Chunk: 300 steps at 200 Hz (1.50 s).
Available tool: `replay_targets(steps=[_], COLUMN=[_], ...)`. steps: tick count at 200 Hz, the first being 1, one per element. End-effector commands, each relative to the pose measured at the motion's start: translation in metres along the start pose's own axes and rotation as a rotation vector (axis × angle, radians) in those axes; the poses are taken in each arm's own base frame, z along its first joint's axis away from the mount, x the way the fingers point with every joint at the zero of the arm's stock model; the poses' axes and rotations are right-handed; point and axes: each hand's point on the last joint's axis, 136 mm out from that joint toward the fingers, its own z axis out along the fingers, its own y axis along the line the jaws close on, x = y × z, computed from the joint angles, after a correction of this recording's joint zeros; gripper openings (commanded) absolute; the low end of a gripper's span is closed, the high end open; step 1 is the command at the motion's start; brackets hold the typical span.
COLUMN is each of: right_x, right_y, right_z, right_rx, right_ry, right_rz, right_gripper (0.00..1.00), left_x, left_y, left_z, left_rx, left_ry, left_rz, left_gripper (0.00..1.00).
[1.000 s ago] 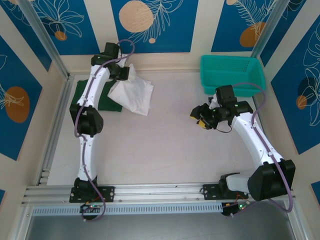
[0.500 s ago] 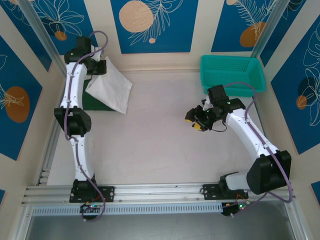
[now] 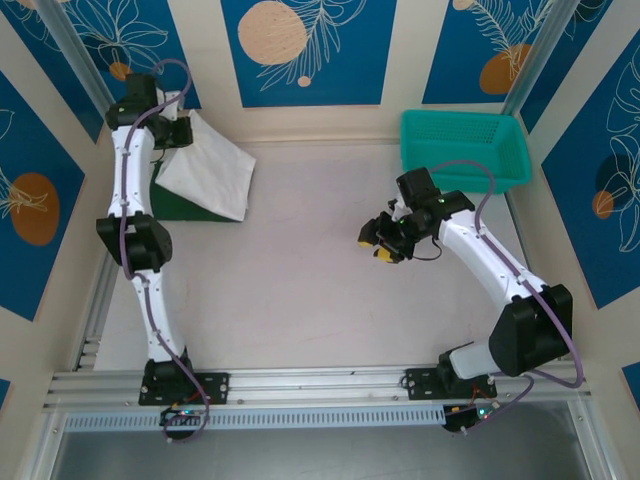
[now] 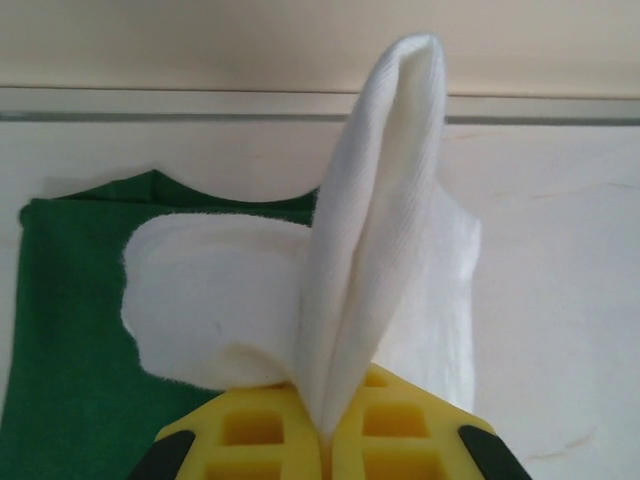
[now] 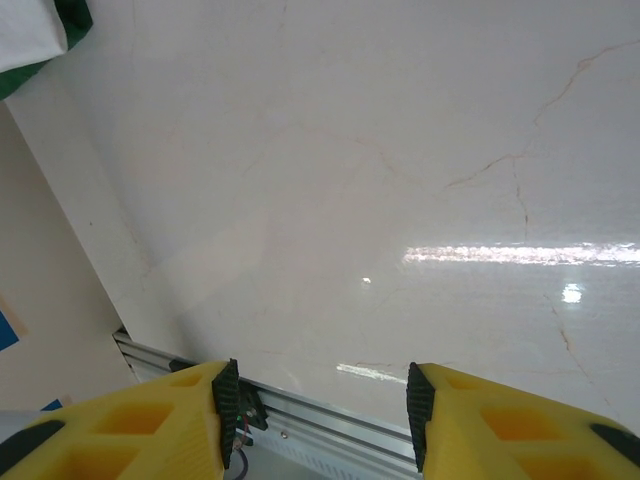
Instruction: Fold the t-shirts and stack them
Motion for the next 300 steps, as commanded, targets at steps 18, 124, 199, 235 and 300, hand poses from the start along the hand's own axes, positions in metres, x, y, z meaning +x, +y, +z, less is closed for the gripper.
replay_targets(steps=[18, 124, 199, 235, 300], right_x=[0.007, -0.02, -0.067, -0.062, -0.065], right_y=[0.005, 0.007, -0.05, -0.086, -0.15], right_z=[-0.005, -0.051, -0.151, -0.161, -0.113], right_rx=[0.021, 0.038, 0.185, 0.275, 0.31], right_ry=[0.031, -0.202, -0.974, -1.18, -1.007], right_rz=[0.007, -0.091, -0.187, -0.289, -0.209], right_gripper=[0.51, 0.54, 0.72, 0.97, 0.99], left_x=[0.014, -0.001, 0.068, 0.156, 0.261], left_y=[0.093, 0.05, -0.002, 0.029, 0.058], left_z=[0.056, -0.04, -0.133, -0.136, -0.101], left_rx=[-0.286, -0.131, -0.036, -0.261, -0.466], left_ry=[0.032, -0.129, -0.509, -0.507, -0.378], left_rz=[-0.052, -0.408, -0.51, -0.518, -0.354], left_gripper=[0.35, 1.0, 1.0, 1.0, 1.0])
